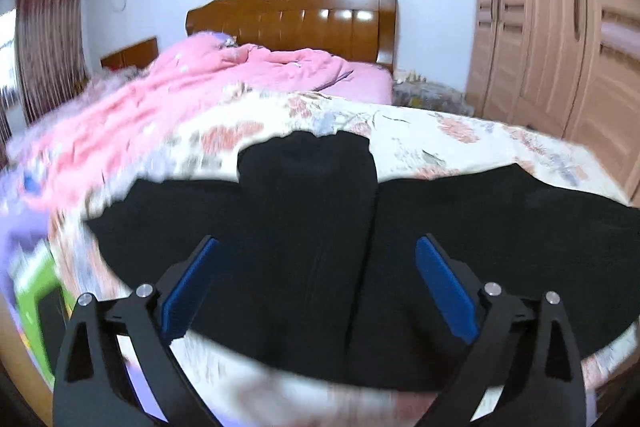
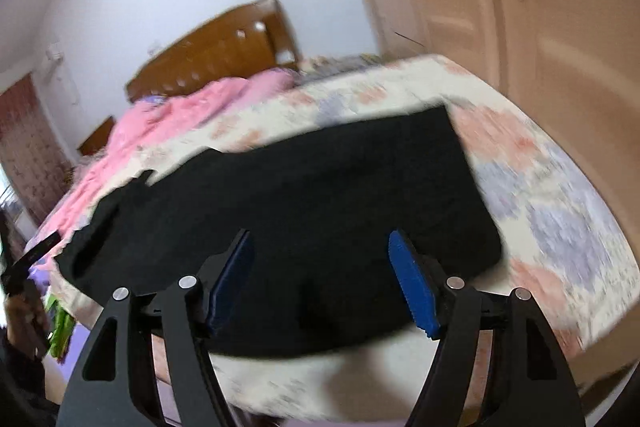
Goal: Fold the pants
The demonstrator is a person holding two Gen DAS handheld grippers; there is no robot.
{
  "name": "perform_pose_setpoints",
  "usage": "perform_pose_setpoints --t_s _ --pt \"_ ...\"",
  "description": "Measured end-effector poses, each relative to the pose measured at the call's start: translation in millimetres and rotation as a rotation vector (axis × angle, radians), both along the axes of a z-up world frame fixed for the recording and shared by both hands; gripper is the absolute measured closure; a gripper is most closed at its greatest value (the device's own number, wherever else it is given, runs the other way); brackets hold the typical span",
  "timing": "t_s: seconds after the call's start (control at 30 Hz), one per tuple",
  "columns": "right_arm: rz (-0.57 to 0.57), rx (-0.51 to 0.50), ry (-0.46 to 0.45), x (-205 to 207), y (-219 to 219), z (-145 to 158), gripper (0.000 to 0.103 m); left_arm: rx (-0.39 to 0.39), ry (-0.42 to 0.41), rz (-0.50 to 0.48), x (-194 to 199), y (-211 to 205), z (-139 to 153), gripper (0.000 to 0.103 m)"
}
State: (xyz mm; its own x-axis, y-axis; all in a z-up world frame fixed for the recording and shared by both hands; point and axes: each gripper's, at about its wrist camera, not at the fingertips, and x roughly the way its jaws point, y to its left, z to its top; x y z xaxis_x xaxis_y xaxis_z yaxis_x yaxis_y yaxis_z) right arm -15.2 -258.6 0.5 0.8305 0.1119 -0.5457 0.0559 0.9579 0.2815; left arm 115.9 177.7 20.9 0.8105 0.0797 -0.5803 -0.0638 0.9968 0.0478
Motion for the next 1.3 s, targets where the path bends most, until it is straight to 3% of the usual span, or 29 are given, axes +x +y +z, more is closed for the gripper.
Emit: perform_pose_setpoints --t_s 0.13,0.23,0.33,0.4,0.43,0.5,0.53,0.6,0.63,0.73,0.87,1.0,1.1,1.17,1.23,1.3 --pt "0.126 -0.023 -0.018 37 46 11 0.033 0.186 0.151 -0.062 97 -42 -5 0.004" --pt "0.189 -0.047 0.012 64 79 10 0.033 0.134 0.272 -0.085 167 -51 -20 0.009" --pt "0.236 -0.053 0.055 85 103 3 0.033 0.112 0.352 -0.082 212 -55 -36 0.024" --pt "0.256 -0.038 0.083 95 111 -4 0.032 0.135 0.422 -0.061 232 -54 -56 0.042" --pt "0.258 -0.035 0.095 97 114 -7 0.031 0.137 0.456 -0.051 239 -52 -66 0.043" --pt "0.256 -0.029 0.116 100 111 -13 0.031 0.114 0.417 -0.046 242 -44 -71 0.047" --pt "0.254 -0.028 0.123 100 109 -16 0.031 0.104 0.41 -0.051 241 -40 -72 0.057" --pt "0.239 -0.028 0.14 102 104 -24 0.031 0.108 0.354 -0.067 233 -35 -69 0.095" --pt "0.231 -0.022 0.149 102 101 -28 0.031 0.118 0.324 -0.068 226 -34 -65 0.095" --pt "0.195 0.02 0.178 102 89 -38 0.031 -0.035 0.213 -0.055 200 -6 -38 0.096" --pt "0.172 0.051 0.174 99 79 -37 0.031 -0.297 0.041 0.018 137 75 5 0.096" --pt "0.163 0.057 0.169 99 78 -37 0.031 -0.452 -0.057 0.141 73 167 14 0.096" --pt "0.153 0.056 0.166 99 78 -38 0.031 -0.533 -0.039 0.256 38 229 -10 0.095" --pt "0.15 0.039 0.167 99 80 -38 0.031 -0.631 0.007 0.321 24 267 -45 0.092" --pt "0.149 0.02 0.171 101 82 -38 0.031 -0.714 0.078 0.329 25 288 -83 0.089" --pt "0.147 -0.003 0.176 101 84 -38 0.031 -0.77 0.048 0.309 18 295 -99 0.085"
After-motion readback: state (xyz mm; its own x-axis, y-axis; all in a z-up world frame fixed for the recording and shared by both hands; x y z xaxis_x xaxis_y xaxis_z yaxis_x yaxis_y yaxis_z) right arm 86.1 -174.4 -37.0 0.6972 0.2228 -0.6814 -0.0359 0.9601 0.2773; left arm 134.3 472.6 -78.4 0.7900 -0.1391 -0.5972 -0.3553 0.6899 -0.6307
